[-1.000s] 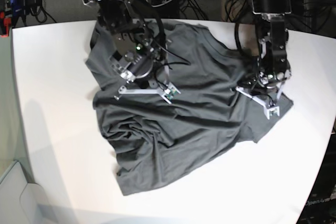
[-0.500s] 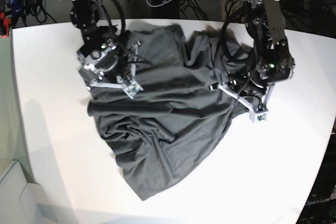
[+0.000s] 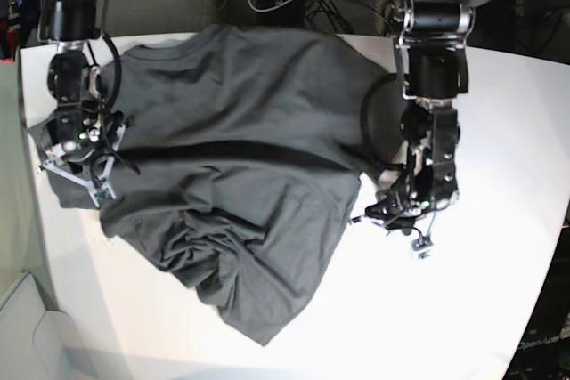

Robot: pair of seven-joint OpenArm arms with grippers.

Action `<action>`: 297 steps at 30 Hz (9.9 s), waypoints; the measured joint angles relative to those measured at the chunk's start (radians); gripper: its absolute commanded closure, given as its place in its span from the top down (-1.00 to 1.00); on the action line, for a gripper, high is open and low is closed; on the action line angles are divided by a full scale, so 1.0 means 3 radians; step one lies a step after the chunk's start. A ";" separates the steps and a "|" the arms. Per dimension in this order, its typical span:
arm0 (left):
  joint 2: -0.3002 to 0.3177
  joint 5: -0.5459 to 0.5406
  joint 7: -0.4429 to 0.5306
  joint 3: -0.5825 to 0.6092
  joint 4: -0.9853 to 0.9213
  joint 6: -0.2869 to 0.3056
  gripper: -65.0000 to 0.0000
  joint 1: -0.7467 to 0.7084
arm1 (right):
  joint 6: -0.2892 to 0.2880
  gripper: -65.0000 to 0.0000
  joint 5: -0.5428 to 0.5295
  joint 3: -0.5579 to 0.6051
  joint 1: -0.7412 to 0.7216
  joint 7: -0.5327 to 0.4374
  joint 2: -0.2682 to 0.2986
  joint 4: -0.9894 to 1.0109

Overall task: Layout the t-shirt on the table in an organized manner, then fold the t-shirt properly
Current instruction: 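Lower the t-shirt and spread it with both grippers across the table, then grasp the t-shirt edges with both grippers and pull them apart, then drag the t-shirt edges with both grippers toward the robot, then regrasp the t-shirt shoulder edge with the right gripper, then lift the t-shirt with both grippers and swing it across the table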

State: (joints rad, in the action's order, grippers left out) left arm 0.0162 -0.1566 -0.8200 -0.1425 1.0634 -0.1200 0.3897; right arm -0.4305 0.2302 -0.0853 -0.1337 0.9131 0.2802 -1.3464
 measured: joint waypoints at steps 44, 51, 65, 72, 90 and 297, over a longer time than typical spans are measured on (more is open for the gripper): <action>-0.0313 -0.0028 0.1317 0.1049 -0.1334 0.0039 -1.00 0.0502 | -0.0050 -1.00 -0.0008 0.0345 0.0342 0.0622 -0.0483 -0.1194; -0.0083 -0.0107 0.0942 0.0745 -0.1250 0.0121 -1.00 0.0481 | -0.0050 -1.00 -0.0005 0.0336 0.0322 0.0622 -0.0427 -0.1198; 0.0277 -0.0067 -0.0093 -0.0014 0.0805 0.0050 -1.00 -0.0894 | -0.0050 -1.00 -0.0010 0.0354 0.0320 0.0359 -0.0510 -0.0703; 0.0205 -0.0036 -0.0601 -0.0230 0.1799 0.0025 -1.00 -0.1682 | -0.0005 -1.00 0.0024 0.0334 0.0036 -0.0212 -0.0491 -0.0155; -0.0501 -0.0014 -0.1165 -0.0264 0.3087 0.0036 -1.00 -0.1981 | -0.0052 -1.00 0.0000 0.0373 -0.1250 -0.0369 -0.0342 0.1233; 0.0346 0.0511 -0.0107 -0.0910 0.2894 0.0036 -1.00 -0.2508 | -0.0058 -1.00 -0.0025 0.0431 0.0888 0.0876 -0.0469 -0.2225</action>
State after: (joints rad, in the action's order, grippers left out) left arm 0.1200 -0.0032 -0.8520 -0.4156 1.9316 -0.1093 -0.3626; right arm -0.4480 0.2226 0.0441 0.1326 1.1759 0.1394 -2.0140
